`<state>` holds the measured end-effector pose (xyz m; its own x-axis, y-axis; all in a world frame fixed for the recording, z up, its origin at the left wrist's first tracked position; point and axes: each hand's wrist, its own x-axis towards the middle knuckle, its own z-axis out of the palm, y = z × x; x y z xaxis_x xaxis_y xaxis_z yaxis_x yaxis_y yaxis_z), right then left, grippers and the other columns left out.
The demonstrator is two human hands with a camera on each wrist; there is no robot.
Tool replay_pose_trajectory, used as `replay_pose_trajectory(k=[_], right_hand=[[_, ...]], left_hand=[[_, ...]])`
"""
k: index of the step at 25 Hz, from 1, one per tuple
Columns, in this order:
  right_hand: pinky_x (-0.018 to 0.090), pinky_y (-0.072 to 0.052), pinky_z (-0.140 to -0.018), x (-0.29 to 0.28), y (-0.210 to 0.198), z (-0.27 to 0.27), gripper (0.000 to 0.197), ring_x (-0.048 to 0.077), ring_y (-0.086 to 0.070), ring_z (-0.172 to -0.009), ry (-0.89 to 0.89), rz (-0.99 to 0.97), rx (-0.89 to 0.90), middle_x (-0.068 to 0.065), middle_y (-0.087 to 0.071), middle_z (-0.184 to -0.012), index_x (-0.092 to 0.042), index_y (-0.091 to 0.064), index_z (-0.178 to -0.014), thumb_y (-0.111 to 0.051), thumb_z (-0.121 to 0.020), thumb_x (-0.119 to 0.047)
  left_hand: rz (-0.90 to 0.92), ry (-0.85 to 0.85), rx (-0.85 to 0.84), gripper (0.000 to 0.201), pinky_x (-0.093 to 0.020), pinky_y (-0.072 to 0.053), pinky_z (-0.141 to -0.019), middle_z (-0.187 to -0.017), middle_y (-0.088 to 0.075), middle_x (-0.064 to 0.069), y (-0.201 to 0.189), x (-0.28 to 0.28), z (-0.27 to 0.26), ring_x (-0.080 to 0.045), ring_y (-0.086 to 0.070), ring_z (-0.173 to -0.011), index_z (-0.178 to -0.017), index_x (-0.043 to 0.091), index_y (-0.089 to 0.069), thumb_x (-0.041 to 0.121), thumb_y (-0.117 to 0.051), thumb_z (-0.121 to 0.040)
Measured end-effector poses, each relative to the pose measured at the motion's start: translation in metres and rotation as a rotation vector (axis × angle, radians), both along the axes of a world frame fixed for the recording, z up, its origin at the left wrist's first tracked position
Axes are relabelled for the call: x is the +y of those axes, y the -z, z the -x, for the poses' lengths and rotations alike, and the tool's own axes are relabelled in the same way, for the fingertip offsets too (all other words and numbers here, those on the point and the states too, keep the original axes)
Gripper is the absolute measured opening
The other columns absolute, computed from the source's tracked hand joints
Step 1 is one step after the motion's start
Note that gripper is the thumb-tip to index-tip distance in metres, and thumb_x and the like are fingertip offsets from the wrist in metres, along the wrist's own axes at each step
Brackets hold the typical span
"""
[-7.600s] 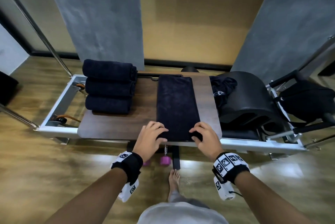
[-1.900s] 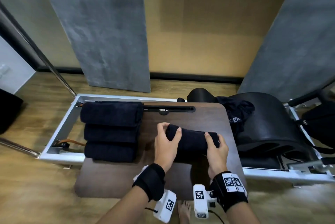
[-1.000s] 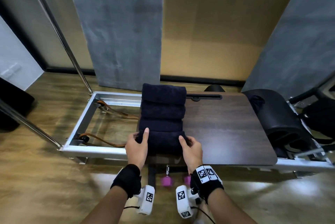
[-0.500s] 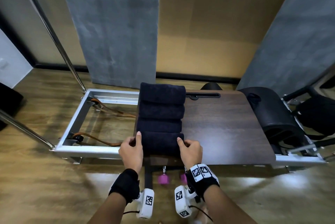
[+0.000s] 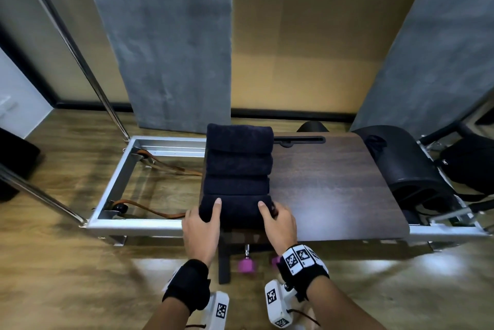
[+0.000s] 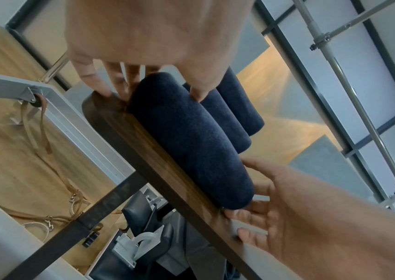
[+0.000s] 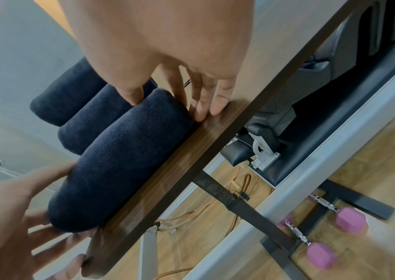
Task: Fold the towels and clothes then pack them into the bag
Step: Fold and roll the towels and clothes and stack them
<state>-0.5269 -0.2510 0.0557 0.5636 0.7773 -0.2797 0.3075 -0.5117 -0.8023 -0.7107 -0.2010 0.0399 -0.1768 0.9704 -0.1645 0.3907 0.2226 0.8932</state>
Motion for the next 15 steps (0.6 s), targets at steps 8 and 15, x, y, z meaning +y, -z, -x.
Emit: replay_pose_trajectory(k=[8, 15], right_hand=[[0.028, -0.051, -0.067, 0.005, -0.001, 0.003, 0.042, 0.019, -0.068, -0.085, 0.097, -0.029, 0.063, -0.006, -0.073, -0.083, -0.02, -0.074, -0.084, -0.072, -0.084, -0.062], [0.03, -0.045, -0.083, 0.01, -0.002, 0.005, 0.061, 0.02, -0.065, -0.102, 0.102, 0.007, 0.09, 0.0, -0.072, -0.108, -0.015, -0.074, -0.111, -0.065, -0.086, -0.07]], left_hand=[[0.071, -0.014, -0.029, 0.077, -0.05, -0.056, -0.097, -0.109, -0.07, 0.0, -0.006, 0.004, 0.006, -0.025, -0.065, -0.108, -0.109, 0.019, -0.07, 0.086, -0.068, -0.071], [0.097, 0.03, -0.033, 0.091, -0.053, -0.053, -0.101, -0.112, -0.071, -0.007, -0.01, 0.015, 0.003, -0.031, -0.064, -0.113, -0.11, 0.014, -0.072, 0.093, -0.06, -0.067]])
